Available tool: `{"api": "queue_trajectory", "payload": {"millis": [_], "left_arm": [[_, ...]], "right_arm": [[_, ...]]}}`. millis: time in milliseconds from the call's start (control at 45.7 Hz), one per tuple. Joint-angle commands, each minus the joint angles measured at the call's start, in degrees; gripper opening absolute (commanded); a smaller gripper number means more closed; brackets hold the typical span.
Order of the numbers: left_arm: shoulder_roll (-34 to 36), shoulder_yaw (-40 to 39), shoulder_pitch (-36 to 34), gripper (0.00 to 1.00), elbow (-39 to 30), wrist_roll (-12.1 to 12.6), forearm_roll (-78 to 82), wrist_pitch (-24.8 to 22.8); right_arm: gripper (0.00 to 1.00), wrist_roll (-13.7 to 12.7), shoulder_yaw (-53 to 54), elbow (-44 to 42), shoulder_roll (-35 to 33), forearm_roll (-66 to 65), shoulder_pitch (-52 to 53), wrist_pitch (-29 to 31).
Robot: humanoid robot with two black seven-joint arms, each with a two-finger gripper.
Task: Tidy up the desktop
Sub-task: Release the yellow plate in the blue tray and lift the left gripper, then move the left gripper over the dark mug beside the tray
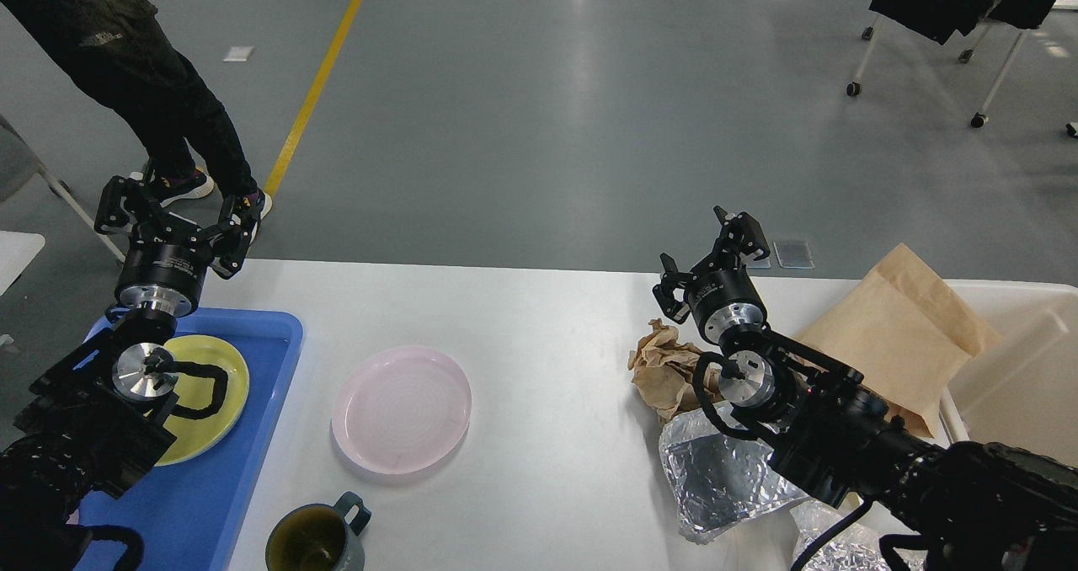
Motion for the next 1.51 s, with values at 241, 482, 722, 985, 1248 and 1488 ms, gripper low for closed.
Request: {"api": "queue_trajectory", "payload": {"millis": [241, 482, 722, 985, 1248, 1488], "left_arm": [[-2.49, 0.86, -0.88, 0.97, -0.35, 0.24, -0.03, 0.53], [-1.26, 1.48, -0.62, 0.97, -4.39, -0.12, -0.29, -0.87], [2.6, 15.17, -3.08, 0.97, -4.39, 0.06, -0.03, -0.79], [6.82, 37.23, -8.35, 0.97, -4.48, 2.34, 0.32, -0.87], [9.28, 69.66, -20.83, 0.97, -4.92, 19.38, 1.38, -13.08], [8.76, 88.92, -31.46, 0.97, -4.92, 29.59, 8.31, -21.42]], "right_arm": [[1.0, 0.0, 0.02, 0.0, 0.0, 0.0, 0.02, 0.0], [1.0, 0.0, -0.07, 0.0, 0.0, 0.0, 0.02, 0.0], [1.0, 0.0, 0.02, 0.0, 0.0, 0.0, 0.02, 0.0], [1.0, 0.0, 0.02, 0.0, 0.0, 0.0, 0.02, 0.0], [1.0, 0.0, 0.02, 0.0, 0.0, 0.0, 0.02, 0.0], [1.0, 0.0, -0.07, 0.0, 0.0, 0.0, 0.02, 0.0]]}}
